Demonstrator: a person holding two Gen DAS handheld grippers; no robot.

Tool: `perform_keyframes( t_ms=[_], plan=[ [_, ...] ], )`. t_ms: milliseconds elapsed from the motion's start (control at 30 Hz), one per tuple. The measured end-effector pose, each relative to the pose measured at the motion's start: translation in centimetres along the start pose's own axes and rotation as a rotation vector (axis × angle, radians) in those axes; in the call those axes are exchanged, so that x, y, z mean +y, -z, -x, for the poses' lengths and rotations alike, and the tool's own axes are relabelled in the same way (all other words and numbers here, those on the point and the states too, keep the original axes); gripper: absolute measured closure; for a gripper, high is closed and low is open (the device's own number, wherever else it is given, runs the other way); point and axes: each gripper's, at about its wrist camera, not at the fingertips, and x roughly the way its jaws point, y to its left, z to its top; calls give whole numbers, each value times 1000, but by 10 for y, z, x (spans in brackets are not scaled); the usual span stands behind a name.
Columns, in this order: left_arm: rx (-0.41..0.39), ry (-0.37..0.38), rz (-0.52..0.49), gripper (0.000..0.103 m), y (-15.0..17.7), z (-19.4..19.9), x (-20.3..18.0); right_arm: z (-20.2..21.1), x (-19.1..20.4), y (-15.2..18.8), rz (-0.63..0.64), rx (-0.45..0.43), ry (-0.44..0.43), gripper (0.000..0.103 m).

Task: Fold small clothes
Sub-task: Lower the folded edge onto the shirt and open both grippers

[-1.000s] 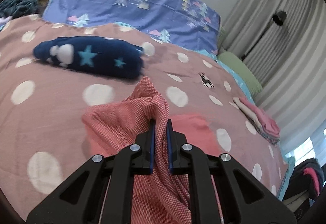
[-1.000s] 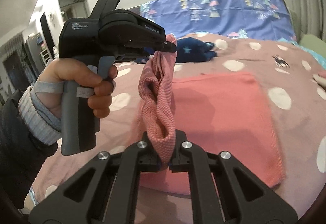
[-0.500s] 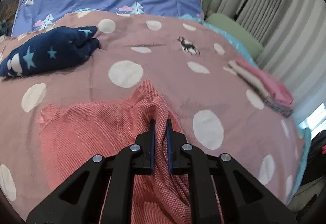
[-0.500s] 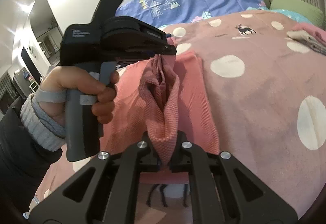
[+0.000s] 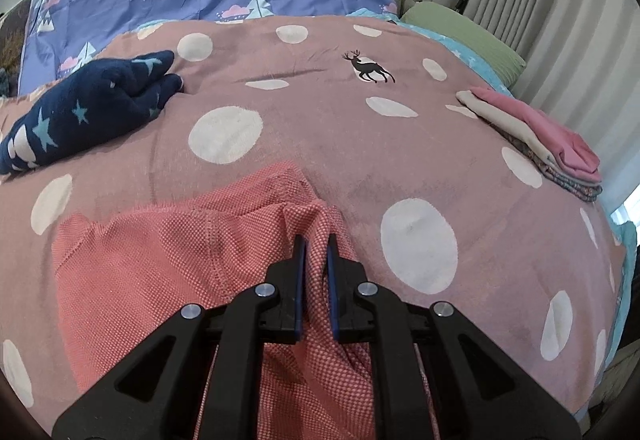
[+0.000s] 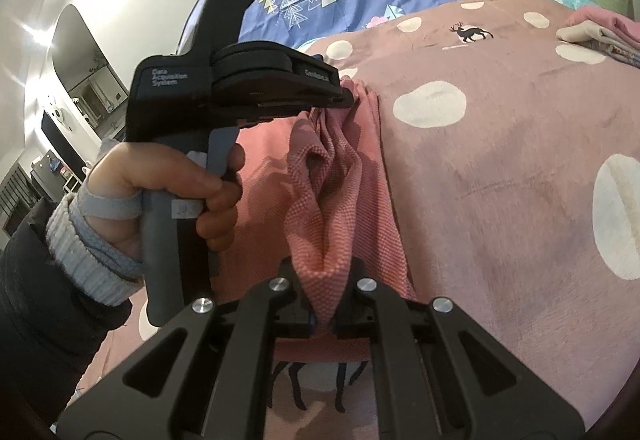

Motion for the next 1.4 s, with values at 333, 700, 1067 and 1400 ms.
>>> perform_keyframes(
  t_ms=[333, 700, 1067, 1400],
  plan=[
    [-114, -5, -80, 46, 37, 87, 8, -5, -29, 6, -154, 71, -118, 98],
    [-57, -114, -257, 38, 186, 144, 6, -8, -30, 5, -188, 90, -122, 97],
    [-53, -291, -184, 37, 188, 124, 21, 1, -27, -1, -207, 73, -132, 98],
    [-52, -363, -183, 33, 207, 128, 32, -2, -42, 11, -244, 111, -101, 97]
  ],
)
